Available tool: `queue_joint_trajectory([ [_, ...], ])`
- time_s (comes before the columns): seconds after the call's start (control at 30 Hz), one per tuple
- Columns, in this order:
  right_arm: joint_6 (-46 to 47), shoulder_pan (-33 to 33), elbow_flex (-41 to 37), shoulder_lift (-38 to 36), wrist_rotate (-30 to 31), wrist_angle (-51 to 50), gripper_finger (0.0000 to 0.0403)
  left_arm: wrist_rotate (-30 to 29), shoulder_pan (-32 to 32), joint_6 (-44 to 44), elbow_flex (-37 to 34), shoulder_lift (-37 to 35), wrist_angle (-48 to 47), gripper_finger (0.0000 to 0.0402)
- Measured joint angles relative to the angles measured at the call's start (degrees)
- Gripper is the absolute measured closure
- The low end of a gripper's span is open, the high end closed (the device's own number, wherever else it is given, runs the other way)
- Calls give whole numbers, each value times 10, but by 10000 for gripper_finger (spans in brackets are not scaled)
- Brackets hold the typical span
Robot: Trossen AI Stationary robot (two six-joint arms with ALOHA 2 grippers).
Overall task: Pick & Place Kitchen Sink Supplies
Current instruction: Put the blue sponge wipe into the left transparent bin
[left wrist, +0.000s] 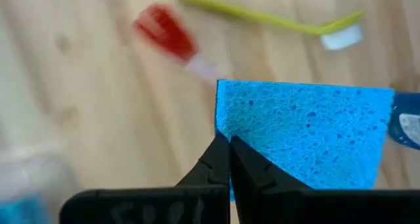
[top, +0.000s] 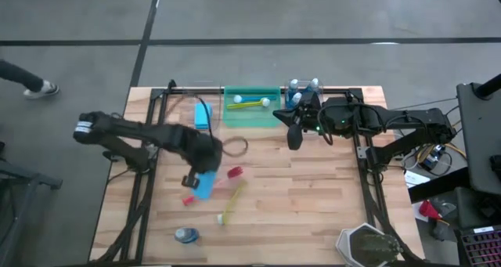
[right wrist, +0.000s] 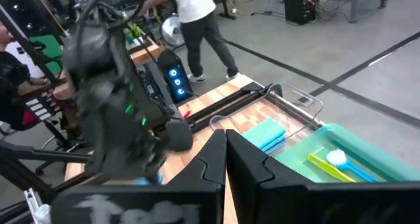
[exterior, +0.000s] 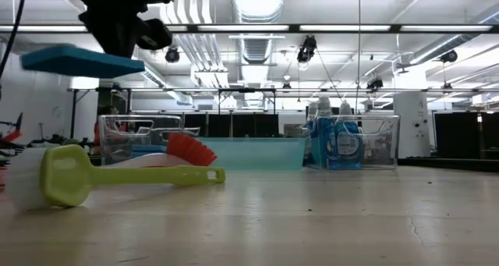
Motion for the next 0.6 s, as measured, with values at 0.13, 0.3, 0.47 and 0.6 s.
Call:
queue_joint_trajectory([
  [0.13, 0, 0, 0, 0, 0, 1, 394, -1, 69, 19, 13, -35, -40, 401],
  [0.3, 0, 0, 0, 0, 0, 7, 394, -2, 168, 61, 43, -54, -85, 401],
  [0.47, -1, 0, 0, 0, 0, 9, 394, -67, 266, 130, 88, -48, -114, 401],
  [0.6, -2, 0, -7, 0, 0, 10, 394, -64, 342, 200, 122, -35, -113, 401],
])
